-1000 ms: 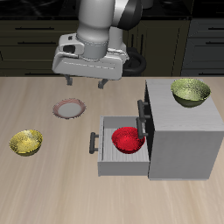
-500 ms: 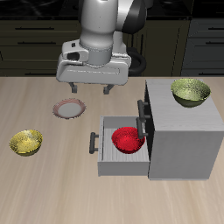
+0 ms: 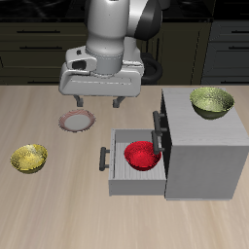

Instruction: Place the red bowl on the plate

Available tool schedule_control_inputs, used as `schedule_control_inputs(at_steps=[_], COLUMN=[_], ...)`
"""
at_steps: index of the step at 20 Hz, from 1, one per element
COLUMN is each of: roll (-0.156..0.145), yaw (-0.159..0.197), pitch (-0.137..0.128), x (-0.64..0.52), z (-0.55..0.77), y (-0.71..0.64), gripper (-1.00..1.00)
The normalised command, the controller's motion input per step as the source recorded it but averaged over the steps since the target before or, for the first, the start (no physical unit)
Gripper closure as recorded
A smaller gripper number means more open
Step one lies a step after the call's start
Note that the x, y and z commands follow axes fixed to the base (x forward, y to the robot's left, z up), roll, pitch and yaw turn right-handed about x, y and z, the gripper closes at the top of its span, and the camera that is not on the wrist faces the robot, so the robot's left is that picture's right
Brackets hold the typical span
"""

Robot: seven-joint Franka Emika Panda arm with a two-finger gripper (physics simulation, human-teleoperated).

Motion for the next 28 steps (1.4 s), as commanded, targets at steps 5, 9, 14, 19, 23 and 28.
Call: schedule_control_inputs(at_steps=[5,9,14,19,23,28], roll=[0.037,0.003,0.072,0.027,-0.024,0.036], yaw=[0.094,0.206,0.242,0.218,0.179,0.283], pitch=[0.011,-0.016,0.0,0.006,0.0,0.001], x=[0.1,0.12,0.08,0.03,0.0,-0.03], z=[-0.06,-0.14,-0.11,-0.06,-0.13,-0.22], y=[0.05,0.11,0.27,0.18,0.0,0.07], gripper=[-1.0,-1.0,-1.0,-1.0,-1.0,-1.0])
